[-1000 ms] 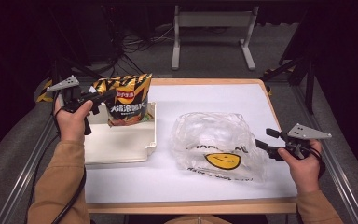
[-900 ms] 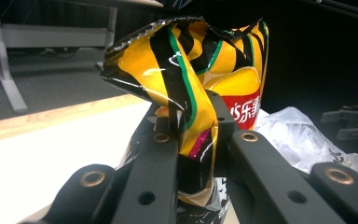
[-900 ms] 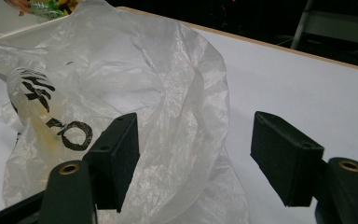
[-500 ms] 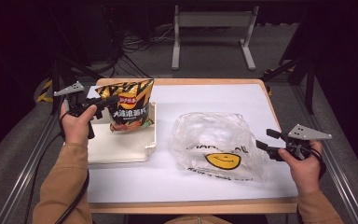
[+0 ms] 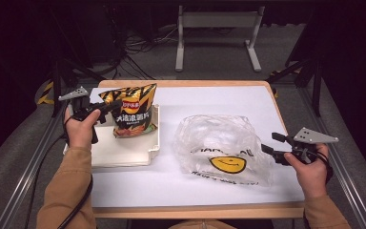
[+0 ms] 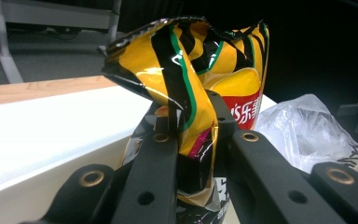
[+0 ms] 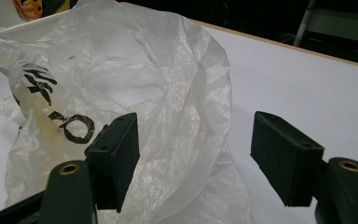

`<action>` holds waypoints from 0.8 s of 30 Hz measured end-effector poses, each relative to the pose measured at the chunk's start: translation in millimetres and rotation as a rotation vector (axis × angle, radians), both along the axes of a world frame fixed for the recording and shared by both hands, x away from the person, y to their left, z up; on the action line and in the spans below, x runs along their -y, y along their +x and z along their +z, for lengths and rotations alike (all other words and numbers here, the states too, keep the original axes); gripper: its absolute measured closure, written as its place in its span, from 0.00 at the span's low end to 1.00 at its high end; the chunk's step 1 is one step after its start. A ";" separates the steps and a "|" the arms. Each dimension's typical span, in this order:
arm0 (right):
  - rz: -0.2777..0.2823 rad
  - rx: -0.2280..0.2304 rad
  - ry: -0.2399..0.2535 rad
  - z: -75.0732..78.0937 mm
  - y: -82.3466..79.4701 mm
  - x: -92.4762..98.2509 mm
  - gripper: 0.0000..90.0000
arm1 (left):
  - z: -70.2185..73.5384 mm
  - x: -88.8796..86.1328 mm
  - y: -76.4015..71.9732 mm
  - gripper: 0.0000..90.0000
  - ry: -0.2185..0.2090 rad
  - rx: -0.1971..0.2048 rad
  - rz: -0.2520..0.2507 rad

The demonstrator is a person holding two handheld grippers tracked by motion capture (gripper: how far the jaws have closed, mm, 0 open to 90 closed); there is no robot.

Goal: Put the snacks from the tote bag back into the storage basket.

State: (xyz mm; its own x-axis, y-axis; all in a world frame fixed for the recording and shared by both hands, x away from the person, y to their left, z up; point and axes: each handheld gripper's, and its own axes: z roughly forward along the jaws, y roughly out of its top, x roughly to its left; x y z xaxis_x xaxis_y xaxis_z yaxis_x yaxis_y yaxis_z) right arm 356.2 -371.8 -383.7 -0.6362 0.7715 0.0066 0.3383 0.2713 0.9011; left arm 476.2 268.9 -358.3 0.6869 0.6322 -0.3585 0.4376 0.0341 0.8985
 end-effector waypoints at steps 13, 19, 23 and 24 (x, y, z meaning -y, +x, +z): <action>-0.004 0.004 -0.022 -0.9 0.1 0.3 0.38 | -4.7 -0.8 11.3 0.93 0.041 0.047 0.012; -0.009 0.007 -0.023 -0.7 -1.0 2.6 0.39 | -6.4 1.4 14.8 0.88 0.044 0.068 0.038; -0.007 0.012 -0.022 0.6 -1.8 2.8 0.38 | -9.6 2.1 18.5 0.75 0.052 0.072 0.096; -0.007 0.013 -0.021 1.1 -1.9 2.9 0.38 | -10.7 2.2 19.3 0.66 0.050 0.065 0.118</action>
